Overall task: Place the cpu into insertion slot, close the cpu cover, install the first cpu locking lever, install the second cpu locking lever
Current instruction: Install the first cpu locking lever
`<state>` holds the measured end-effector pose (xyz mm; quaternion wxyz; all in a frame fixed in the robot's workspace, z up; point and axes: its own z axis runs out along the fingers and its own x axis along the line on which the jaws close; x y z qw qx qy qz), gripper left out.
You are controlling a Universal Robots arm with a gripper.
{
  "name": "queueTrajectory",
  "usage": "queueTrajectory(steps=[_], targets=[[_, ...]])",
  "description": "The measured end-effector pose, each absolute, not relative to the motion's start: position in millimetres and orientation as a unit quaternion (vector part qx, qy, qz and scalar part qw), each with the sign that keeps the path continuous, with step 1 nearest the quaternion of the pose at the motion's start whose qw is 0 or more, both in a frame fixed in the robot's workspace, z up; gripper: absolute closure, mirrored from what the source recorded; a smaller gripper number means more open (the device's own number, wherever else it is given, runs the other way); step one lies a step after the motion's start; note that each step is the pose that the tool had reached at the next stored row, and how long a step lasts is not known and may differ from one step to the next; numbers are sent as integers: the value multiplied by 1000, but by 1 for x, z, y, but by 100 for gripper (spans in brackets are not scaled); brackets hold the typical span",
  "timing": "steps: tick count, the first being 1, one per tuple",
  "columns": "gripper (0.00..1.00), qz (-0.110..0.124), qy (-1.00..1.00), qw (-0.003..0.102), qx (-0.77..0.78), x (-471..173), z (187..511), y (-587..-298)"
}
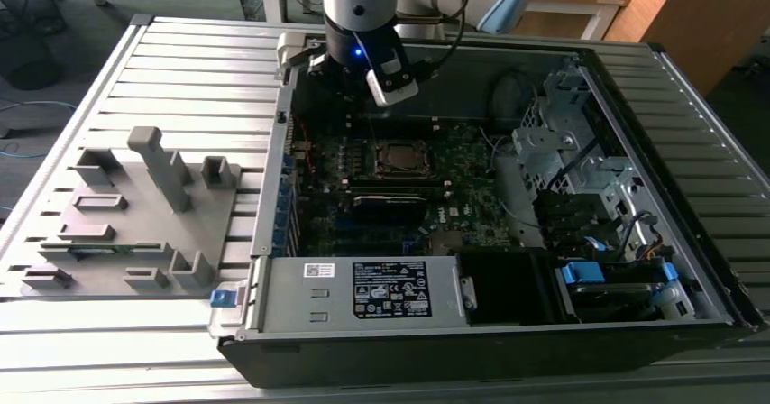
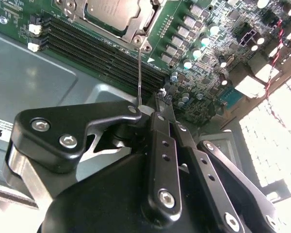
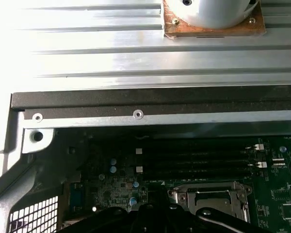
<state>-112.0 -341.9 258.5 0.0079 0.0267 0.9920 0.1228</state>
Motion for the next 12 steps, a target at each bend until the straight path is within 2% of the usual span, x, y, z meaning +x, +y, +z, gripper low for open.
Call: queueTrajectory(steps=[3,9,12], targets=[[89,133,991,8,27,-112,258,-342],[89,133,991,8,27,-112,255,-342],[89,135,990,8,27,-112,269,-342]])
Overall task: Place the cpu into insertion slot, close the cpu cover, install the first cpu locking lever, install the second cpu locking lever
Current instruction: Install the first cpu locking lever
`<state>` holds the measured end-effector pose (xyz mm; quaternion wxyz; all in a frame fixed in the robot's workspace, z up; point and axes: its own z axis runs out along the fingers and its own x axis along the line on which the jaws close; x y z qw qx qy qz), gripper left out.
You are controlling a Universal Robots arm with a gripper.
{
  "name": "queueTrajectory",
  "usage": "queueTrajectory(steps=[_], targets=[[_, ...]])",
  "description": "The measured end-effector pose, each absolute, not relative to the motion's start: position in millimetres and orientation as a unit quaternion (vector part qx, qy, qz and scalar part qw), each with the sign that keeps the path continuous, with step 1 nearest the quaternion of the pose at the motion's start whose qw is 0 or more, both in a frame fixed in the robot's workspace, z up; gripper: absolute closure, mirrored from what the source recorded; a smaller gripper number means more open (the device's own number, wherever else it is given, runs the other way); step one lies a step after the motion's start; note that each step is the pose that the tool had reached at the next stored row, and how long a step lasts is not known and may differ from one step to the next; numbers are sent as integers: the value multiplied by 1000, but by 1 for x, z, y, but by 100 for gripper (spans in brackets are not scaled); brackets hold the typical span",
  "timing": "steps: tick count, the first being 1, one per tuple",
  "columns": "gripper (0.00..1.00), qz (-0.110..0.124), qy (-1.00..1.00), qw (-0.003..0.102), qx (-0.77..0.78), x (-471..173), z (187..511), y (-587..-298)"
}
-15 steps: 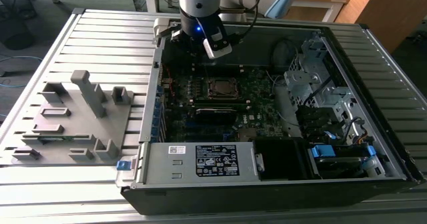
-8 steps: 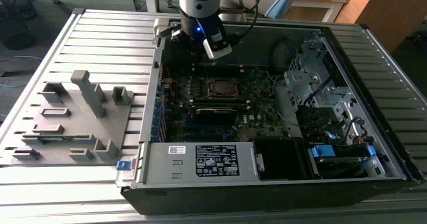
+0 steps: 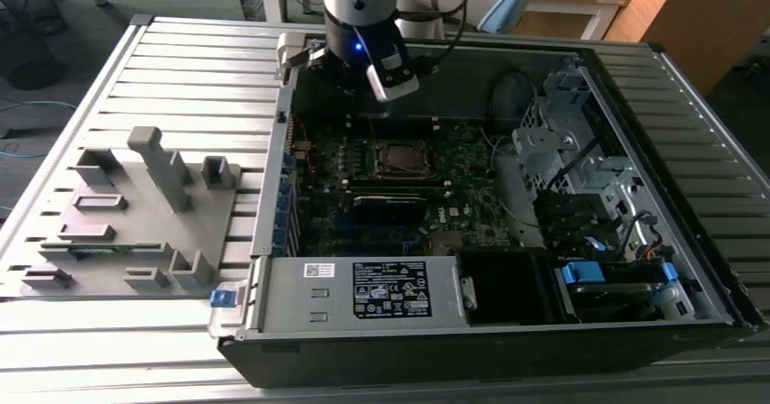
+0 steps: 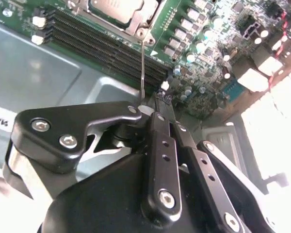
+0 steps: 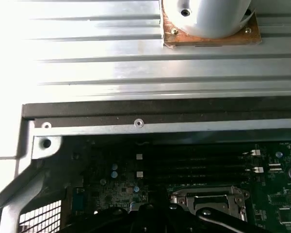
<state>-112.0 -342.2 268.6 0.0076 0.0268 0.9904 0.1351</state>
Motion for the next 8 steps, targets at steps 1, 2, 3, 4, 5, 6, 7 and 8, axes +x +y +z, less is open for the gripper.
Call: queueTrajectory(steps=[1,2,3,4,5,6,7,8], targets=[[89,135,990,8,27,-112,272,-342],[89,135,990,8,27,-112,275,-342],[89,135,990,8,27,-112,279,-342],[89,135,990,8,27,-112,282,-342],[89,135,990,8,27,-112,286,-342],[89,135,990,8,27,-112,289,-342],[89,135,990,8,27,-112,293,-342],[89,135,990,8,27,-112,296,-342]])
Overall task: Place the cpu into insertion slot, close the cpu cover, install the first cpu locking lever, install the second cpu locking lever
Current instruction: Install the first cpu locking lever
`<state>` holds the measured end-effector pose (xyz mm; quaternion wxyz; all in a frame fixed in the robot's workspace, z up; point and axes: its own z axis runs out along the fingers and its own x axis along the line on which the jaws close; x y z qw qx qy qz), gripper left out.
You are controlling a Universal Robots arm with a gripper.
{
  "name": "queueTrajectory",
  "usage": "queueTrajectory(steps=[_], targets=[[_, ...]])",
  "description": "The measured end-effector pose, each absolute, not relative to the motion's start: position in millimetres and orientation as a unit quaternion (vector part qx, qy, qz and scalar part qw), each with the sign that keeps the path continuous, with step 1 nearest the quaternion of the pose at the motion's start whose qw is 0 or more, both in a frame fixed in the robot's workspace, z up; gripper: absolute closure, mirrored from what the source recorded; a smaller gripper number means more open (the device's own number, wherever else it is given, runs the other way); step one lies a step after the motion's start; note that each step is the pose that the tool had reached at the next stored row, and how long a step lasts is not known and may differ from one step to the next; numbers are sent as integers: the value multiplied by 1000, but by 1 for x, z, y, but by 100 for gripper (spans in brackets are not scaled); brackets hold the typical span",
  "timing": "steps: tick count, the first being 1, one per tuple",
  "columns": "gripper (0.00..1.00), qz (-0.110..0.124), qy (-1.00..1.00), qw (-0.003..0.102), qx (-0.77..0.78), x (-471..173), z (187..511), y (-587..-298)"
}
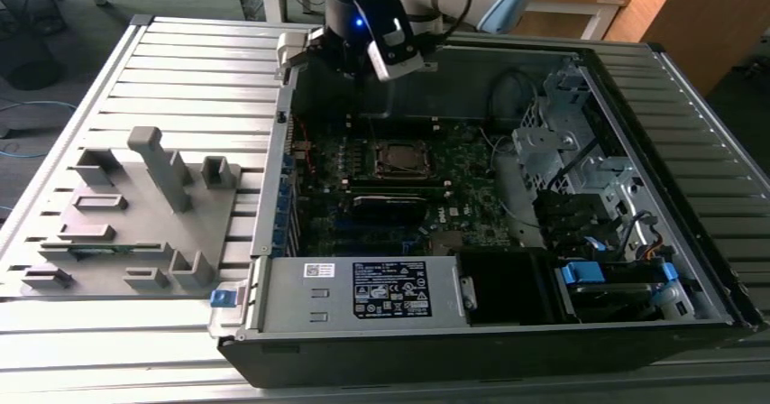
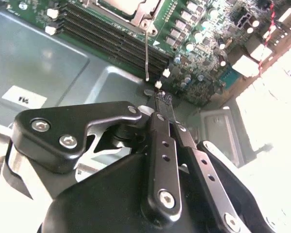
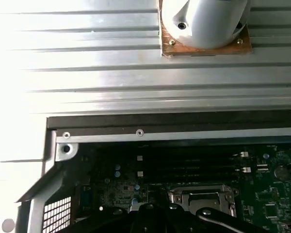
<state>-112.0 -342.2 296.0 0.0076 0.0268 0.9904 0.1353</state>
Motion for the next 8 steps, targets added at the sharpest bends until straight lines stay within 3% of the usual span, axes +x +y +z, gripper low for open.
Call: queueTrajectory(steps=[8], targets=[[89,136,990,8,27,-112,321,-342]])
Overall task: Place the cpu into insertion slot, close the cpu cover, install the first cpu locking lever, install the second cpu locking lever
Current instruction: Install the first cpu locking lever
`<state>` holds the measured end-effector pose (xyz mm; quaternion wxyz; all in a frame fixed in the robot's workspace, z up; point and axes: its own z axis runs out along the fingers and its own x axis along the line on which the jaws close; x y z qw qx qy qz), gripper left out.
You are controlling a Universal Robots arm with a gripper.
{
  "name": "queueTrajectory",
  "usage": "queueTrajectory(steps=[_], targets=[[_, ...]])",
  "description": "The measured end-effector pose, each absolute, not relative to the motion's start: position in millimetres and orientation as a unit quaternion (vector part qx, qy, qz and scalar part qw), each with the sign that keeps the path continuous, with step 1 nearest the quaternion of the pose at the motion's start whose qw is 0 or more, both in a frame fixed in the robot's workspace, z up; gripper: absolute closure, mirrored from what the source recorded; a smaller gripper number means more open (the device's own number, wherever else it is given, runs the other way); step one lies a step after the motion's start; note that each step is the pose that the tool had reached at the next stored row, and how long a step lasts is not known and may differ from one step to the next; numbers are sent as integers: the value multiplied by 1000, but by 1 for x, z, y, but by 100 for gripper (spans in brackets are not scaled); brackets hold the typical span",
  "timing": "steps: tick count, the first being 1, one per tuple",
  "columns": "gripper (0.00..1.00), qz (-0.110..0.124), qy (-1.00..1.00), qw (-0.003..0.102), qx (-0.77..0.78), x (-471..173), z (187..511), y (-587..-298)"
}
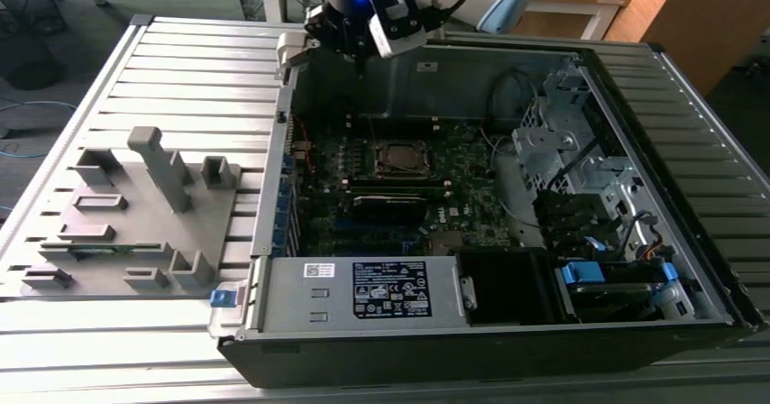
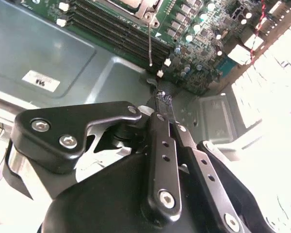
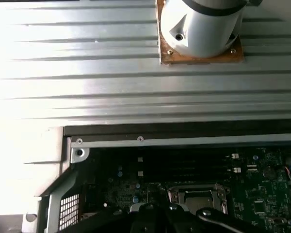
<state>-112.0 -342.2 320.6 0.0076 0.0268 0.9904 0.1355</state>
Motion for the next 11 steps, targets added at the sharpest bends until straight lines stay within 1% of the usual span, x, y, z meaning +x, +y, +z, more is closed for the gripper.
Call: queueTrajectory(steps=[11], targets=[[89,135,990,9,27,-112,316,-342]])
